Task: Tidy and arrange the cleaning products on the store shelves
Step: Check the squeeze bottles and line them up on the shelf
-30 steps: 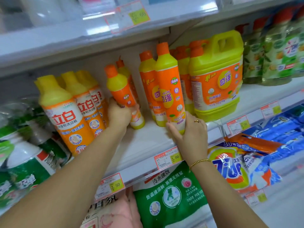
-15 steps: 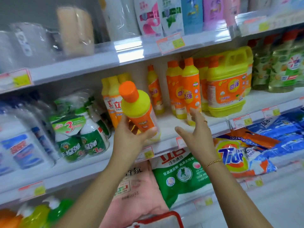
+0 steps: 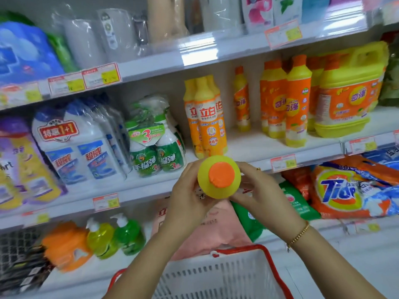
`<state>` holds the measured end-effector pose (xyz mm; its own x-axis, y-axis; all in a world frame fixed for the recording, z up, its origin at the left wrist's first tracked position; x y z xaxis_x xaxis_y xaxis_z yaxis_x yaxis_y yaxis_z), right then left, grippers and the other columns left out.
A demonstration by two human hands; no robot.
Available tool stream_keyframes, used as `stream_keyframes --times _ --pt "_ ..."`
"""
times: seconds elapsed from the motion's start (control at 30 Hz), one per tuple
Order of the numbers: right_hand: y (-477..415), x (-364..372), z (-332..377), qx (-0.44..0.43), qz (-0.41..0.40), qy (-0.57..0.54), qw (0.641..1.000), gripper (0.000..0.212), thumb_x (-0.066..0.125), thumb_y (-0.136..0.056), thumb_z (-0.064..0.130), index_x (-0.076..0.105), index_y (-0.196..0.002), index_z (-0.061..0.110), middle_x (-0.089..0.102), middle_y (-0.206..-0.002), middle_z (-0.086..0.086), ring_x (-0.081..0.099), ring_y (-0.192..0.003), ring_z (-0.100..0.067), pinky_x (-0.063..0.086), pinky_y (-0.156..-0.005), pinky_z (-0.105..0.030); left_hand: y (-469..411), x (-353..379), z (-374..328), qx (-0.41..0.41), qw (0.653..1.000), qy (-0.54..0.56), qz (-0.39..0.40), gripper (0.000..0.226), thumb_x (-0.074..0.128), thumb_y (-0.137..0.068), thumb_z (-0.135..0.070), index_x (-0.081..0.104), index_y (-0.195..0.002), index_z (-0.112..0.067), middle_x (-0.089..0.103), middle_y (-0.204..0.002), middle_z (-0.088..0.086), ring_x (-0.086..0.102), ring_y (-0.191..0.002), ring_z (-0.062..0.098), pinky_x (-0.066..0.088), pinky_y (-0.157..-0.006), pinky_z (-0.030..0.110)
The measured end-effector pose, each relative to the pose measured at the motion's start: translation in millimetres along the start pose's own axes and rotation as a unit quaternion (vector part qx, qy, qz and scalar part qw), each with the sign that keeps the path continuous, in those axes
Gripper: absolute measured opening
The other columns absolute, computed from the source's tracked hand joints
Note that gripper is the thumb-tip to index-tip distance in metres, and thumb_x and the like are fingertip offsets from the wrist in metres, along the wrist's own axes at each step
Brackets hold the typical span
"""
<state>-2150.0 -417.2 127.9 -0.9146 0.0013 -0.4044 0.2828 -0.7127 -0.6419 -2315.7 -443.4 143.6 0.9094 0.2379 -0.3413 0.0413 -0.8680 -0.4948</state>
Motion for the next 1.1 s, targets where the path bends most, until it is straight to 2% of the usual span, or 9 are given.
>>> stream_keyframes --times 0.13,0.2,0.3,0.53,0.73,0.83,0.93,1.0,1.1 --pt "3.8 6.0 10.1 -0.005 -0.018 0.005 1.000 0.051 0.072 -0.080 0.028 0.046 -0.116 0.053 0.060 -0.114 0.023 0.057 -0.103 0.006 0.046 -0.083 -0.011 1.9 -6.3 1.2 -0.019 0.999 0.036 -0.001 0.056 0.092 -0.055 -0.032 0.065 -0.103 -0.031 0.073 -0.101 0.001 0.069 -0.098 0.016 0.055 -0.086 0.041" --pt "4.3 8.2 16.6 -0.014 -0.029 0.002 0.999 0.046 0.069 -0.079 0.041 0.047 -0.118 0.052 0.057 -0.114 0.028 0.055 -0.106 0.008 0.044 -0.084 -0.009 2.1 -10.3 -5.2 -0.041 0.996 0.075 -0.019 0.055 0.092 -0.054 -0.016 0.064 -0.102 -0.019 0.075 -0.094 0.000 0.071 -0.092 0.016 0.058 -0.081 0.037" --pt "7.5 13.3 18.0 -0.015 -0.041 0.003 0.999 0.054 0.074 -0.076 0.033 0.052 -0.124 0.040 0.059 -0.117 0.023 0.055 -0.109 0.002 0.046 -0.086 -0.016 0.5 -14.3 -14.4 -0.061 0.987 0.139 -0.044 0.053 0.089 -0.053 -0.011 0.061 -0.097 -0.020 0.075 -0.088 -0.007 0.071 -0.087 0.012 0.056 -0.073 0.027" --pt "16.5 13.5 18.6 -0.062 -0.065 0.025 0.996 0.063 0.076 -0.073 0.031 0.050 -0.131 0.029 0.053 -0.123 0.018 0.049 -0.113 0.006 0.036 -0.090 -0.005 -4.4 -25.7 -29.8 -0.116 0.950 0.278 -0.077 0.046 0.072 -0.064 -0.026 0.061 -0.107 -0.015 0.074 -0.097 0.002 0.072 -0.088 0.020 0.058 -0.066 0.031" --pt "17.6 7.3 11.8 -0.083 -0.115 0.035 0.989 0.067 0.074 -0.072 0.044 0.048 -0.131 0.028 0.054 -0.114 0.016 0.053 -0.105 0.005 0.046 -0.080 -0.008 -7.8 -22.9 -34.4 -0.151 0.920 0.354 -0.075 0.061 0.066 -0.069 -0.036 0.056 -0.123 -0.011 0.073 -0.107 0.007 0.071 -0.095 0.020 0.060 -0.077 0.036" --pt "16.9 -0.3 10.4 -0.069 -0.097 0.044 0.992 0.068 0.073 -0.071 0.050 0.051 -0.131 0.025 0.061 -0.113 0.016 0.058 -0.100 0.004 0.048 -0.080 -0.010 -11.1 -20.5 -32.7 -0.157 0.889 0.423 -0.073 0.058 0.062 -0.074 -0.033 0.055 -0.125 -0.007 0.070 -0.114 0.010 0.069 -0.101 0.020 0.058 -0.083 0.037" --pt "16.9 4.2 12.8 0.015 -0.032 -0.032 0.999 0.059 0.077 -0.067 0.050 0.056 -0.120 0.032 0.065 -0.096 0.024 0.063 -0.086 0.003 0.049 -0.071 -0.012 -15.2 -20.3 -27.7 -0.132 0.859 0.490 -0.071 0.040 0.059 -0.079 -0.022 0.059 -0.116 -0.005 0.072 -0.108 0.010 0.069 -0.099 0.017 0.057 -0.084 0.035" --pt "17.2 11.0 13.0 0.076 -0.003 -0.127 0.989 0.043 0.078 -0.068 0.041 0.063 -0.105 0.025 0.066 -0.079 0.016 0.061 -0.066 -0.001 0.046 -0.061 -0.012 -18.2 -22.4 -23.8 -0.110 0.862 0.492 -0.054 0.038 0.063 -0.076 -0.020 0.060 -0.111 -0.006 0.072 -0.102 0.008 0.068 -0.095 0.016 0.057 -0.080 0.032" --pt "19.3 17.0 7.6 0.158 0.092 -0.393 0.901 0.049 0.077 -0.066 0.045 0.065 -0.091 0.004 0.063 -0.072 -0.015 0.058 -0.050 -0.018 0.047 -0.049 -0.021 -21.6 -29.6 -18.0 -0.091 0.860 0.502 -0.008 0.058 0.079 -0.063 -0.024 0.059 -0.115 -0.007 0.070 -0.105 0.008 0.068 -0.097 0.018 0.056 -0.084 0.035"
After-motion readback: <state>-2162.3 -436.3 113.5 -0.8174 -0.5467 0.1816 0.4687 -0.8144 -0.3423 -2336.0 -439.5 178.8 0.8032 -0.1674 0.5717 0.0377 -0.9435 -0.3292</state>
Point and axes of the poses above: each hand's wrist, its own y-axis away from the middle knuckle, its own x-axis out of the palm, z = x × y, the point moved 1 cm from there along -y, towards the middle knuckle
